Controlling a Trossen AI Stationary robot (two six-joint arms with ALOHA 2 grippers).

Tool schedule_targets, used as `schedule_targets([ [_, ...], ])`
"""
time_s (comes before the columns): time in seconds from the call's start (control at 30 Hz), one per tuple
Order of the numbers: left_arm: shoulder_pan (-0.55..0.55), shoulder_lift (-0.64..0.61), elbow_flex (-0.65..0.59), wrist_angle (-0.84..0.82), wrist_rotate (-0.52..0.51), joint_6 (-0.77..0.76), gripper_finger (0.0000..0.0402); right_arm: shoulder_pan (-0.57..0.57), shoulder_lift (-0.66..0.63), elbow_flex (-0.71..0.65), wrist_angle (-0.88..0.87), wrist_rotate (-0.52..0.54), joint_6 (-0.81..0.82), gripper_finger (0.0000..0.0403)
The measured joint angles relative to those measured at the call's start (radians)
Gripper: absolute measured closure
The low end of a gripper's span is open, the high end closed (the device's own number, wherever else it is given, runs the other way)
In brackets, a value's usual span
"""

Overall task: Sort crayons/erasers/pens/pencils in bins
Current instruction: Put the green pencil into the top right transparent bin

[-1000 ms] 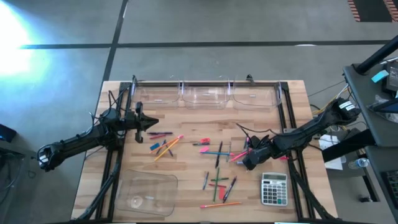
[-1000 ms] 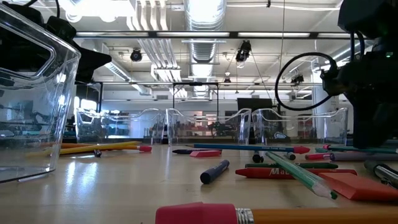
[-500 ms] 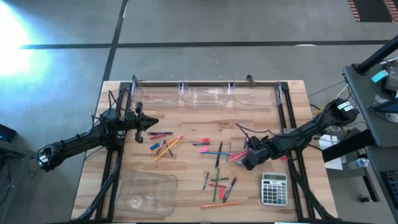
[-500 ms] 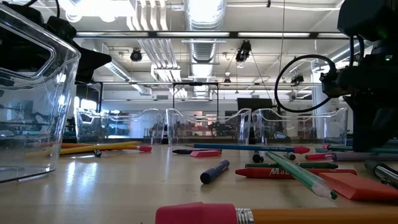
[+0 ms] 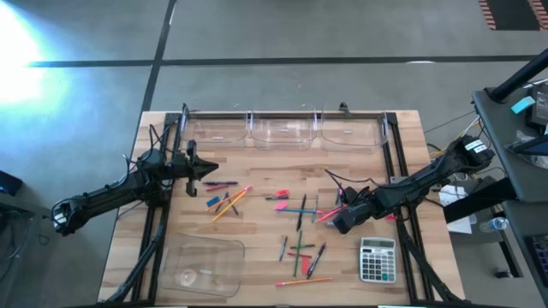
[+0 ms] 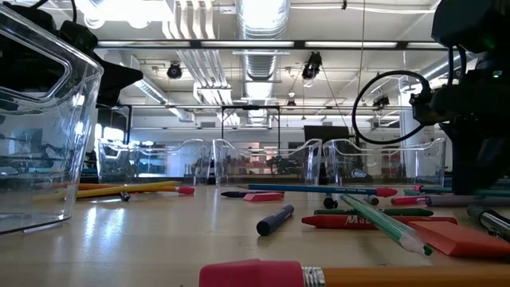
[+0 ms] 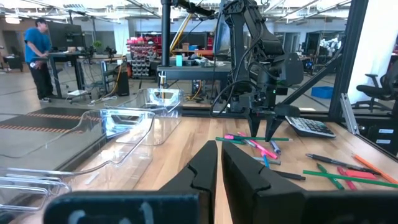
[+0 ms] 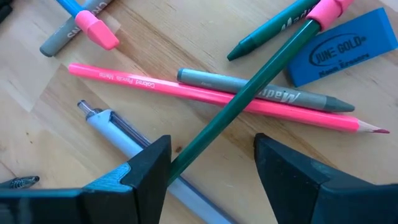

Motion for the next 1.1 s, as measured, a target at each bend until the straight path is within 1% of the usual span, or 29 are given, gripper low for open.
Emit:
schedule_targets([
  [0.13, 0.000, 0.000, 0.000, 0.000, 0.000, 0.000, 0.0391, 0.000, 0.000, 0.000, -0.003, -0.001, 0.000, 0.0186],
  [0.2, 0.000, 0.000, 0.000, 0.000, 0.000, 0.000, 0.0391, 0.000, 0.000, 0.000, -0.004, -0.001, 0.002, 0.0194],
  [0.47, 0.000, 0.000, 0.000, 0.000, 0.000, 0.000, 0.0391, 0.000, 0.000, -0.002, -0.009, -0.005, 0.004, 0.0267],
  [0.57, 0.000, 0.000, 0.000, 0.000, 0.000, 0.000, 0.0391, 0.000, 0.000, -0.002, -0.004, -0.016, 0.005, 0.0288],
  [0.9, 0.000, 0.000, 0.000, 0.000, 0.000, 0.000, 0.0391, 0.000, -0.005, -0.002, -0.009, -0.027, 0.014, 0.0331],
  [1.1, 0.000, 0.000, 0.000, 0.000, 0.000, 0.000, 0.0391, 0.000, -0.043, -0.003, -0.008, -0.028, 0.014, 0.0367],
])
